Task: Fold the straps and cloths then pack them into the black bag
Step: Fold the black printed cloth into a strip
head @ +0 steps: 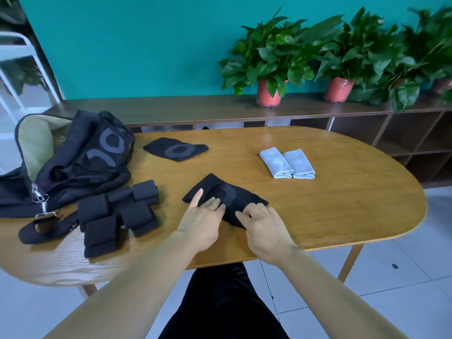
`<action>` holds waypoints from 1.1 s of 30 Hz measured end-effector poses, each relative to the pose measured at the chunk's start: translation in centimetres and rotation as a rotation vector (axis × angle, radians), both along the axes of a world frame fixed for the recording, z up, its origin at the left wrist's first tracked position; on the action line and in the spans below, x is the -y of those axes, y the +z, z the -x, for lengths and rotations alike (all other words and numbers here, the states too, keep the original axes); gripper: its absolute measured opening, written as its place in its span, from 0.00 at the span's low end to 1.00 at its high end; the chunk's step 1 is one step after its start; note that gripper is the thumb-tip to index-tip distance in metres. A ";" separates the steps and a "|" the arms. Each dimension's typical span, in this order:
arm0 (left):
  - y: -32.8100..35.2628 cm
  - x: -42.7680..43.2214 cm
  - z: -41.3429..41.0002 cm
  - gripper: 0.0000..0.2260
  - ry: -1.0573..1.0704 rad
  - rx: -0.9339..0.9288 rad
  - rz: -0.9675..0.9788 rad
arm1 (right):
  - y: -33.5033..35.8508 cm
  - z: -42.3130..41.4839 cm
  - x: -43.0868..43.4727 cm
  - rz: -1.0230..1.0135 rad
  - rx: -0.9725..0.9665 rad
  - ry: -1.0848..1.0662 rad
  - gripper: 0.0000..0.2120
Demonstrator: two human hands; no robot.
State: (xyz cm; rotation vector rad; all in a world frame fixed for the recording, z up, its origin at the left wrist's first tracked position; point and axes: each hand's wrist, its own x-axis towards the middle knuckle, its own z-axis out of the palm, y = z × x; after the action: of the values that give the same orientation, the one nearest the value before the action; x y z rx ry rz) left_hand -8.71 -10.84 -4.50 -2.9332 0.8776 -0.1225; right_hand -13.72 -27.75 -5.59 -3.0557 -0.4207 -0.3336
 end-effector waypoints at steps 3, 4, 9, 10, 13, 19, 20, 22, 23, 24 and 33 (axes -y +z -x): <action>-0.4 0.8 1.4 0.25 0.015 0.025 0.132 | 1.7 -1.7 1.2 -0.043 0.010 -0.057 0.23; -0.5 1.3 2.0 0.25 0.007 0.026 0.164 | 2.2 -2.4 1.6 -0.032 -0.005 -0.075 0.24; -1.2 2.2 3.5 0.21 -0.035 -0.005 0.210 | 2.5 -3.9 1.8 0.023 -0.169 -0.064 0.18; -1.2 1.8 3.3 0.20 -0.041 0.017 0.217 | 2.3 -3.8 1.9 0.030 -0.178 -0.058 0.17; -1.0 0.2 2.7 0.16 -0.047 0.058 0.243 | 1.4 -2.8 2.0 0.033 -0.135 -0.034 0.16; -0.1 -3.2 2.3 0.12 -0.090 0.045 0.207 | -0.7 0.7 0.8 0.014 0.025 0.054 0.18; -0.3 -3.7 2.3 0.12 -0.101 0.053 0.213 | -0.9 1.2 0.5 -0.003 0.061 0.070 0.19; -0.7 -4.5 2.4 0.12 -0.142 0.084 0.252 | -1.1 2.2 0.0 -0.059 0.107 0.106 0.21; -0.8 -4.7 2.7 0.16 -0.168 0.092 0.265 | -1.1 2.6 -0.1 -0.088 0.114 0.123 0.21; -0.7 -4.8 3.0 0.22 -0.194 0.074 0.246 | -1.1 3.0 0.0 -0.107 0.108 0.135 0.23; -2.4 -6.5 4.4 0.23 -0.286 0.128 0.182 | -2.1 5.0 1.3 -0.093 0.137 0.262 0.25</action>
State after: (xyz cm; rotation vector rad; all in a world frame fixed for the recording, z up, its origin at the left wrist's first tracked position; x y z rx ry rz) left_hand -13.14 -4.35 -6.91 -2.8978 1.3234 -0.4227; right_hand -18.75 -29.07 -7.65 -2.8499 -0.7791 -0.5336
